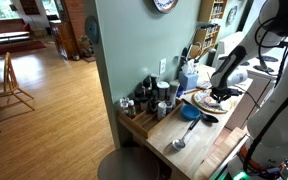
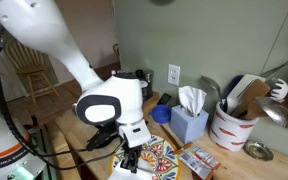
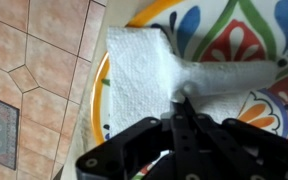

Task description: Lift the paper towel on the yellow chopping board, dip it in water in the blue bowl to the left, the wipe the board and the put it on the cupboard to the right

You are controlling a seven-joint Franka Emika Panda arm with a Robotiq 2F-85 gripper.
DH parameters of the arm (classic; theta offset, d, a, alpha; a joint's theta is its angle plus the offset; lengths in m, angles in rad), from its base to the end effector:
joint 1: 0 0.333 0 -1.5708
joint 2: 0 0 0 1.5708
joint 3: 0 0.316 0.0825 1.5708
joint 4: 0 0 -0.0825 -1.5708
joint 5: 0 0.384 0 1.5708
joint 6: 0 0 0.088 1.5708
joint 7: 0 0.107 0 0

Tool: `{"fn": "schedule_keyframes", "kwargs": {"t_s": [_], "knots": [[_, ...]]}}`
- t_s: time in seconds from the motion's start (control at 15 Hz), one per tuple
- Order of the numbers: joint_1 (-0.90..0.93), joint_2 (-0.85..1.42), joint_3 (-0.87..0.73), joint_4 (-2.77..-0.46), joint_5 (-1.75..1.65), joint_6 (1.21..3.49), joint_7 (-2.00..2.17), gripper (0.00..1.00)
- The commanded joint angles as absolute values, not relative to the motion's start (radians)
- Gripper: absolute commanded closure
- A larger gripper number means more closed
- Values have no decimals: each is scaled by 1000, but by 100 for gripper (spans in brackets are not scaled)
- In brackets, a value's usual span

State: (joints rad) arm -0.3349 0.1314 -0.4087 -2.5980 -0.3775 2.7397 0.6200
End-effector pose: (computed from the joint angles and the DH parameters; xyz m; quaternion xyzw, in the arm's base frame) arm 0.3307 -0.2911 0.2136 0.8701 -0.4825 -0.0002 0.1009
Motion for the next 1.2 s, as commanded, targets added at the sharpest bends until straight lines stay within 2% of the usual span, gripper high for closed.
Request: {"fn": "schedule_keyframes", "kwargs": {"t_s": [0.0, 0.6, 0.87, 1.13], "knots": [[-279, 190, -467, -2550, -476, 2775, 735, 99], [-211, 212, -408, -2548, -317, 2882, 655, 99], [-236, 152, -329, -2584, -106, 2813, 471, 99], [-247, 118, -346, -2585, -33, 2677, 361, 99]]}}
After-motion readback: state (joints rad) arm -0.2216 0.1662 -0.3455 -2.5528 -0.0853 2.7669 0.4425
